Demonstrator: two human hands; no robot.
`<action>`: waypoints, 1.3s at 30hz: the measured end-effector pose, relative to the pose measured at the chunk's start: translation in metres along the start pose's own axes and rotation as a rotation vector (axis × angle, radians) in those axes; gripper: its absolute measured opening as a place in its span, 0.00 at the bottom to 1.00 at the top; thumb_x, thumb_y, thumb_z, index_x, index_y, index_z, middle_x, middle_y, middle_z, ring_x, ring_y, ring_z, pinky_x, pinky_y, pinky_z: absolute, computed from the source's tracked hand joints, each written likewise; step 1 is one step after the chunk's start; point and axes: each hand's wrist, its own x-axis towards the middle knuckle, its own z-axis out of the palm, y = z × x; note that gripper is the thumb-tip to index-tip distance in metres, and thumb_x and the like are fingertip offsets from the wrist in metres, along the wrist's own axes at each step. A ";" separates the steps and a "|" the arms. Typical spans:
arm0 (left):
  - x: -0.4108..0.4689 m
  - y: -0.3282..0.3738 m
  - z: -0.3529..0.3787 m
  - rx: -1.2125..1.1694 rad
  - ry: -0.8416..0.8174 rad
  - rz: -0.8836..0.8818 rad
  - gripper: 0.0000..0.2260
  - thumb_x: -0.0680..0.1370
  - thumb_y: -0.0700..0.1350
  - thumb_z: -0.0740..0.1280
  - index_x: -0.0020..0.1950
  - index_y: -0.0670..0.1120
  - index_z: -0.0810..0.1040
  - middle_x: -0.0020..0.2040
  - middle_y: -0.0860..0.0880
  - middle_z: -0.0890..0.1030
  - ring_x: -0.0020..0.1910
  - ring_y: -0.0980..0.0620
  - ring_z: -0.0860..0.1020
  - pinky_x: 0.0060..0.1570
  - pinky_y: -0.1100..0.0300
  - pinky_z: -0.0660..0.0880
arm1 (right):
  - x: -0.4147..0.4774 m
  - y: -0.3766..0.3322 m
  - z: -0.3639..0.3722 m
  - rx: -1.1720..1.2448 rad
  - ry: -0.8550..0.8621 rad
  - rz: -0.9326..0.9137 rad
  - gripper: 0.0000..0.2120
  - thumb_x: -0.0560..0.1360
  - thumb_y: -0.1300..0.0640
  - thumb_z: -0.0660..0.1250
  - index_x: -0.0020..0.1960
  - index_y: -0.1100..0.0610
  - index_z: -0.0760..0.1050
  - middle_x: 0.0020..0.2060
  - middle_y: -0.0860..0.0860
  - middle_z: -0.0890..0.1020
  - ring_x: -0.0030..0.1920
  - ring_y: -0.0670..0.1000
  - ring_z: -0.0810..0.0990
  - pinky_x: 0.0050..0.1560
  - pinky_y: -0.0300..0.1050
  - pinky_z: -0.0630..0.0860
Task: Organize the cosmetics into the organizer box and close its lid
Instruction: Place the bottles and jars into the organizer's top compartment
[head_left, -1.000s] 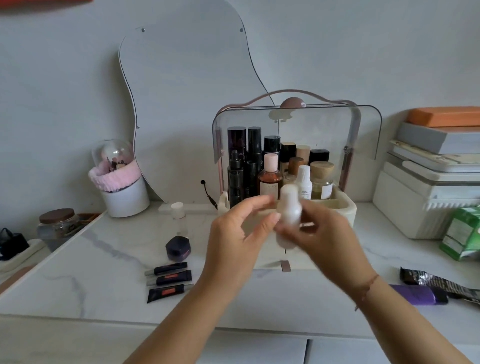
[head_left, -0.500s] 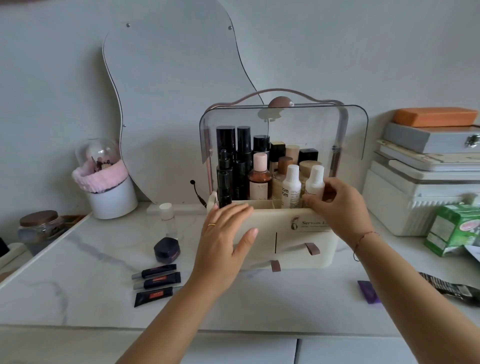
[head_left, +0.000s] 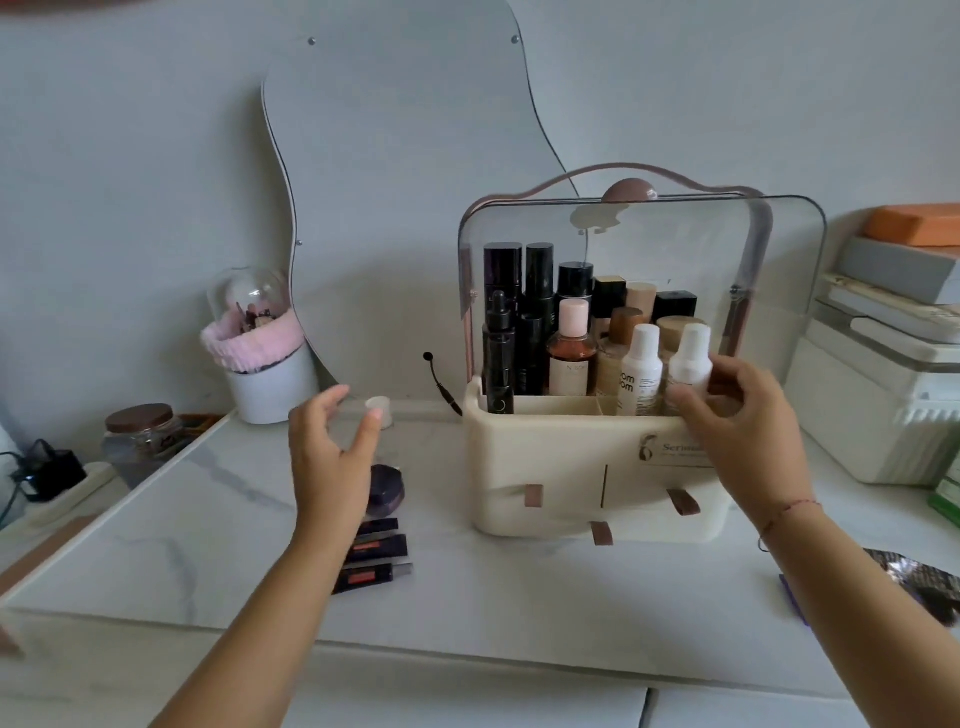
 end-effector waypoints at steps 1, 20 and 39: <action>0.011 -0.010 -0.001 0.008 -0.028 -0.091 0.19 0.74 0.49 0.69 0.64 0.48 0.72 0.62 0.52 0.72 0.62 0.54 0.71 0.59 0.63 0.65 | -0.001 0.000 0.001 0.000 0.027 -0.003 0.23 0.71 0.48 0.70 0.63 0.54 0.73 0.53 0.50 0.78 0.51 0.49 0.79 0.53 0.47 0.77; 0.017 -0.016 0.006 -0.090 -0.188 -0.118 0.07 0.73 0.45 0.72 0.48 0.55 0.79 0.47 0.54 0.83 0.50 0.53 0.81 0.52 0.57 0.76 | -0.009 -0.004 0.003 -0.009 0.105 -0.008 0.23 0.73 0.49 0.70 0.64 0.58 0.71 0.55 0.53 0.75 0.53 0.47 0.73 0.57 0.44 0.70; -0.066 0.103 0.015 -0.254 -0.452 0.143 0.21 0.73 0.59 0.66 0.64 0.55 0.74 0.57 0.60 0.79 0.59 0.64 0.74 0.56 0.71 0.70 | -0.055 -0.102 0.032 0.077 -0.401 -0.244 0.08 0.71 0.49 0.71 0.49 0.48 0.78 0.37 0.42 0.79 0.37 0.39 0.75 0.34 0.29 0.68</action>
